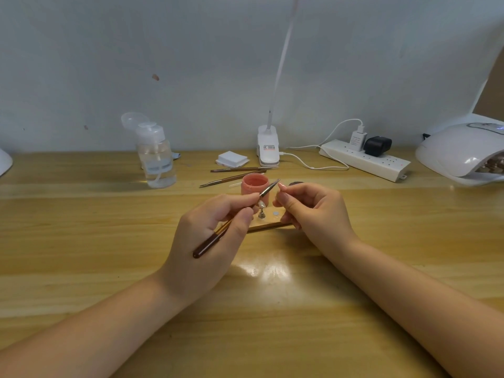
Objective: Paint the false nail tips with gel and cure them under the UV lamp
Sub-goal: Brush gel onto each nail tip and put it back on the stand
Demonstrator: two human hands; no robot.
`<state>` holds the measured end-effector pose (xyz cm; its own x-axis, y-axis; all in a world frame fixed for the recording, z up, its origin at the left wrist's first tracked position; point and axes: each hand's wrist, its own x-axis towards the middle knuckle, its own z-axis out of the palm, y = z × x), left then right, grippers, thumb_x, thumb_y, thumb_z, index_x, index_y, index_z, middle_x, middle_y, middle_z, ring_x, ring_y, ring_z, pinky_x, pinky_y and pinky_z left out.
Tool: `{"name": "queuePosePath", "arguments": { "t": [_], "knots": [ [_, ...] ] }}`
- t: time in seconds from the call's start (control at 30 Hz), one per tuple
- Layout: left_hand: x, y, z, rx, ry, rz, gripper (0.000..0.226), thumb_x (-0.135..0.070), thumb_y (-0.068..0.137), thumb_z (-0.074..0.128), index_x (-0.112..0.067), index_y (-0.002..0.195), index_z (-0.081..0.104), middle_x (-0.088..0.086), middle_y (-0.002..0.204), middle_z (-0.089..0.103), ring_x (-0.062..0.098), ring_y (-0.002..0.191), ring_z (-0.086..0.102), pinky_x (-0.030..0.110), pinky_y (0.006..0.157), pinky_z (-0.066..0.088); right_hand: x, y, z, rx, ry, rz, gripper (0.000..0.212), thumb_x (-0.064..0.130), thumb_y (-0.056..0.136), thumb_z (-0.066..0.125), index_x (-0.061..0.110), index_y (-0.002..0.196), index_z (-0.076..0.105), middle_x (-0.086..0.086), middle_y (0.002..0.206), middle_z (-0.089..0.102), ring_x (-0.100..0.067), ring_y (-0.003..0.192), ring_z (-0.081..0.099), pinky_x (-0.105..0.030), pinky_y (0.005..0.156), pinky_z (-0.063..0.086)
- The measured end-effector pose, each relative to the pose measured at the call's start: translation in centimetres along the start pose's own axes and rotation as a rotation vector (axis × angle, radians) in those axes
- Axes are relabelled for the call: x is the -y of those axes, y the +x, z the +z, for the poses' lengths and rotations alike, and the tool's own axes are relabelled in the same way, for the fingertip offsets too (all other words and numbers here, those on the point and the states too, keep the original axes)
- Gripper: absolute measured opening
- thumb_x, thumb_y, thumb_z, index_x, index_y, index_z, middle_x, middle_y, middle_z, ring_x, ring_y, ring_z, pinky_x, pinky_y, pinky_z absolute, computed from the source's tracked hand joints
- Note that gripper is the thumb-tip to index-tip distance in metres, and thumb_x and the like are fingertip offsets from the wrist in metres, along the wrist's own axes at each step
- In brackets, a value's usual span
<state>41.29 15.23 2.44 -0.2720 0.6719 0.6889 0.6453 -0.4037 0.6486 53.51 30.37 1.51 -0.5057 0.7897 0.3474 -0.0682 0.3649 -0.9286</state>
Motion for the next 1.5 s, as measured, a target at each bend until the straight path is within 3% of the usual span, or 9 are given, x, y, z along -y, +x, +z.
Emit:
{"name": "queuePosePath", "arguments": {
  "t": [0.13,0.3,0.43,0.67,0.83,0.97,1.2,1.33,1.5],
  "knots": [
    [0.07,0.16,0.17,0.039,0.046,0.017,0.024,-0.014,0.092,0.058,-0.010,0.114,0.069,-0.004,0.104,0.072,0.009,0.102,0.066,0.020,0.085,0.050,0.28,-0.10,0.03,0.019,0.003,0.012,0.010,0.008,0.086,0.069,0.005,0.095,0.072,-0.010,0.081,0.074,-0.014,0.055,0.065,-0.014,0.048,0.044],
    [0.02,-0.05,0.06,0.014,0.044,0.018,0.027,-0.026,0.090,0.051,-0.014,0.107,0.069,-0.003,0.096,0.071,0.012,0.094,0.066,0.023,0.078,0.052,0.52,-0.17,-0.03,0.028,0.027,0.040,0.011,0.009,0.087,0.069,0.003,0.095,0.071,-0.010,0.080,0.074,-0.013,0.053,0.063,-0.016,0.047,0.044],
    [-0.02,0.16,0.23,0.047,0.037,0.050,0.029,-0.022,0.093,0.055,-0.006,0.114,0.068,-0.001,0.105,0.071,0.011,0.103,0.065,0.020,0.086,0.049,0.59,-0.18,-0.10,0.022,0.059,0.066,0.008,0.012,0.086,0.069,0.007,0.092,0.072,-0.008,0.078,0.074,-0.015,0.054,0.063,-0.019,0.046,0.044],
    [0.13,0.01,-0.02,0.007,-0.001,-0.021,0.028,-0.027,0.090,0.049,-0.015,0.106,0.069,-0.003,0.095,0.071,0.016,0.094,0.067,0.035,0.080,0.055,0.40,-0.13,-0.10,0.030,0.024,0.061,0.009,0.012,0.086,0.070,0.005,0.093,0.072,-0.008,0.078,0.074,-0.017,0.056,0.064,-0.018,0.046,0.044],
    [0.02,0.21,0.19,0.058,0.024,-0.003,0.024,-0.014,0.092,0.057,-0.008,0.111,0.069,-0.001,0.102,0.072,0.014,0.100,0.066,0.027,0.084,0.052,0.32,-0.11,-0.09,0.029,0.039,0.049,0.004,0.009,0.086,0.069,0.009,0.089,0.072,-0.008,0.077,0.074,-0.015,0.054,0.064,-0.017,0.045,0.044],
    [-0.11,0.00,-0.03,0.001,-0.001,-0.016,0.026,-0.025,0.089,0.051,-0.015,0.105,0.069,-0.004,0.095,0.072,0.014,0.093,0.067,0.030,0.079,0.054,0.19,-0.03,-0.07,0.019,0.044,0.046,0.007,0.009,0.086,0.069,0.005,0.091,0.072,-0.009,0.078,0.074,-0.015,0.054,0.064,-0.016,0.045,0.043],
    [0.09,-0.10,-0.11,0.009,0.018,-0.014,0.029,-0.026,0.088,0.049,-0.011,0.101,0.070,-0.003,0.089,0.071,0.016,0.088,0.067,0.029,0.075,0.053,0.06,-0.05,-0.16,-0.011,0.002,0.004,0.010,0.012,0.086,0.071,0.006,0.093,0.071,-0.007,0.079,0.074,-0.016,0.056,0.065,-0.020,0.050,0.048],
    [-0.04,-0.23,-0.25,-0.050,-0.027,-0.053,0.024,-0.029,0.089,0.047,-0.021,0.101,0.066,-0.007,0.087,0.070,0.013,0.089,0.067,0.023,0.077,0.051,0.20,-0.37,-0.25,-0.058,-0.195,-0.195,0.011,0.016,0.088,0.069,0.011,0.097,0.071,0.000,0.079,0.071,-0.011,0.062,0.067,-0.033,0.064,0.058],
    [-0.56,-0.20,-0.14,-0.045,-0.029,-0.025,0.021,-0.029,0.092,0.048,-0.027,0.107,0.063,-0.011,0.094,0.071,0.011,0.094,0.068,0.020,0.079,0.051,0.28,-0.62,-0.30,-0.073,-0.351,-0.394,0.013,0.008,0.089,0.068,0.007,0.101,0.070,0.003,0.080,0.069,-0.008,0.063,0.066,-0.033,0.060,0.055]
  ]
}}
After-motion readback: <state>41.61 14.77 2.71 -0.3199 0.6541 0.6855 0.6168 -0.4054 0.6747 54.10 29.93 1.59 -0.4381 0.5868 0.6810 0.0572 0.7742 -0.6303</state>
